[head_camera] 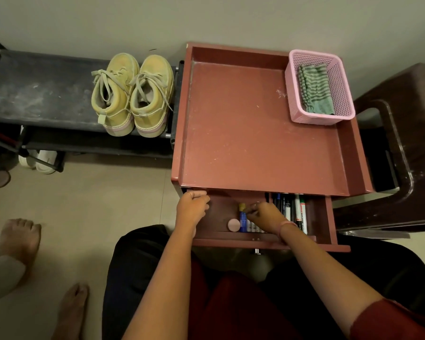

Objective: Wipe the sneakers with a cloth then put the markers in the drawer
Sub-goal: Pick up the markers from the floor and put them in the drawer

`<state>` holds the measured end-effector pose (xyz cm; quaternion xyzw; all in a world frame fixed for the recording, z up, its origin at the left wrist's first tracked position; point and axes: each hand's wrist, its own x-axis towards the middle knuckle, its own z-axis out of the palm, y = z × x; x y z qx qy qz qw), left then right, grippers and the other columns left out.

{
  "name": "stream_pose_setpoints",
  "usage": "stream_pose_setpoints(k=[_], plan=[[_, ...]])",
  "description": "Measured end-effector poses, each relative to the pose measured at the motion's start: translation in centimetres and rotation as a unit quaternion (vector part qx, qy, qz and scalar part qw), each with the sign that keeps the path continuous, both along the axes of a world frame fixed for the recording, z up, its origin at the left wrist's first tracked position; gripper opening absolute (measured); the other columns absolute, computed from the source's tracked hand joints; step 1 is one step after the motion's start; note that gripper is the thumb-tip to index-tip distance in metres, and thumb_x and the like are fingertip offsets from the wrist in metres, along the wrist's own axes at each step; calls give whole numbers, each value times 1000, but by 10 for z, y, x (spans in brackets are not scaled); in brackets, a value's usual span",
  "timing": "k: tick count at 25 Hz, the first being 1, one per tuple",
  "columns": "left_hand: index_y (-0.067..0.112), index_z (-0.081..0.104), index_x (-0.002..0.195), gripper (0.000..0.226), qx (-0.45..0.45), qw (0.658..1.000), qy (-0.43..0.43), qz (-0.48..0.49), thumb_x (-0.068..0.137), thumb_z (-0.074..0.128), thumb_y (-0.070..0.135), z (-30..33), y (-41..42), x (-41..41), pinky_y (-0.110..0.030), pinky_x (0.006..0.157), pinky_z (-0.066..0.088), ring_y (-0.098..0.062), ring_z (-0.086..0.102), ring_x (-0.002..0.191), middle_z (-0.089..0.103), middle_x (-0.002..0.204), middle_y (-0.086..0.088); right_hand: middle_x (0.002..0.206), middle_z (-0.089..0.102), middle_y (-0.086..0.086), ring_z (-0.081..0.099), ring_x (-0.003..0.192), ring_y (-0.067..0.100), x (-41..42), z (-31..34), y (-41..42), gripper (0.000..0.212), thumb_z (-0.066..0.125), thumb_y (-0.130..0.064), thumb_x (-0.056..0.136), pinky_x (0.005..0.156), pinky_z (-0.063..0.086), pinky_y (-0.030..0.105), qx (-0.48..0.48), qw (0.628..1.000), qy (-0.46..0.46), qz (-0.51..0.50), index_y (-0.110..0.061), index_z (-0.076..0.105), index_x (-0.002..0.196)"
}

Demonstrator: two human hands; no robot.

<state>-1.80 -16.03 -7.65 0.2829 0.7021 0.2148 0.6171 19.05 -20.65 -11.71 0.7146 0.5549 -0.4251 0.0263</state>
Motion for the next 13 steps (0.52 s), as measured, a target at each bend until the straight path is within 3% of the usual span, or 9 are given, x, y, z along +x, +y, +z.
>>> stream_pose_setpoints(k=[4, 8, 10, 13], plan=[[12, 63, 113, 21, 6, 1000, -13, 9, 93, 57, 12, 4, -2, -5, -24, 71, 51, -14, 64, 86, 66, 97, -3, 110, 68, 0, 62, 98, 13, 25, 30, -30, 22, 58, -13, 90, 87, 45, 19, 47, 996, 9, -71, -14, 70, 109], [11, 65, 112, 21, 47, 998, -3, 47, 92, 58, 10, 14, -9, -16, -21, 68, 49, -10, 62, 79, 67, 89, 0, 94, 68, -4, 64, 90, 12, 46, 65, -62, 19, 58, -10, 88, 82, 48, 23, 102, 951, 43, -290, -14, 72, 100], [11, 65, 111, 22, 73, 993, 6, 97, 91, 56, 9, 24, -18, -22, -21, 71, 50, -8, 61, 77, 66, 85, 1, 89, 69, 0, 65, 83, 17, 56, 75, -76, 20, 57, -7, 87, 77, 53, 29, 111, 887, 97, -437, -8, 71, 102], [11, 66, 111, 22, 87, 979, 26, 181, 93, 54, 13, 35, -35, -28, -26, 86, 50, -12, 63, 91, 66, 93, 1, 90, 65, 10, 60, 72, 14, 63, 87, -93, 23, 58, -7, 89, 65, 49, 24, 82, 746, 241, -615, -5, 63, 111]])
